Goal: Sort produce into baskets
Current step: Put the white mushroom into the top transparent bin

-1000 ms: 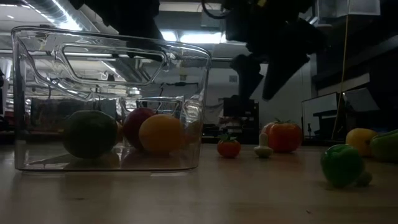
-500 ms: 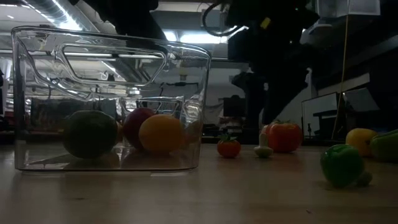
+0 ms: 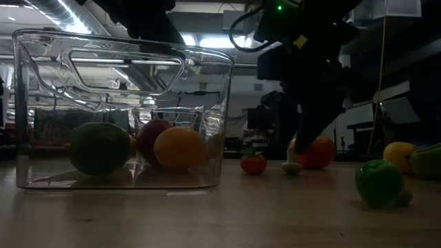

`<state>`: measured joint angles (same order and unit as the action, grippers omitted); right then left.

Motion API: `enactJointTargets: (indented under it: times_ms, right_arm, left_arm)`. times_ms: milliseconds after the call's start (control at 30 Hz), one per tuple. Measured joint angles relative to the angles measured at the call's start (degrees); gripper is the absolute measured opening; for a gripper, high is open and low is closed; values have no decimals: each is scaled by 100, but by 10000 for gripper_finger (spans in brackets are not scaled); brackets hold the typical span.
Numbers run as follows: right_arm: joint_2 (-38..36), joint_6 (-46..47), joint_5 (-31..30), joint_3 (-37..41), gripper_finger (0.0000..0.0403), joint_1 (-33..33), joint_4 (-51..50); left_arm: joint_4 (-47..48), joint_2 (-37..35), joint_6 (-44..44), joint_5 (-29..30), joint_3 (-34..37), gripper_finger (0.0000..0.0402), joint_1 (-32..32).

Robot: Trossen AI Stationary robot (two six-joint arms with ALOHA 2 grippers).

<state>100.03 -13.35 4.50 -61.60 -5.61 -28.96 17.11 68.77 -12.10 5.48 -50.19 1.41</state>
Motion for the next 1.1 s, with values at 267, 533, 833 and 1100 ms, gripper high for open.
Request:
enactJointTargets:
  times_ms: [267, 533, 833, 1100]
  right_arm:
    - [27, 0, 0, 60, 202, 0, 71]
    - [88, -2, 0, 65, 202, 0, 76]
    - [149, -2, 0, 63, 202, 0, 60]
    - [149, -2, 0, 63, 164, 0, 53]
  left_arm:
    - [2, 0, -2, 4, 0, 250, 0]
    - [21, 0, -11, 4, 0, 250, 0]
    - [24, 0, -2, 4, 0, 250, 0]
    - [24, 0, 0, 4, 0, 250, 0]
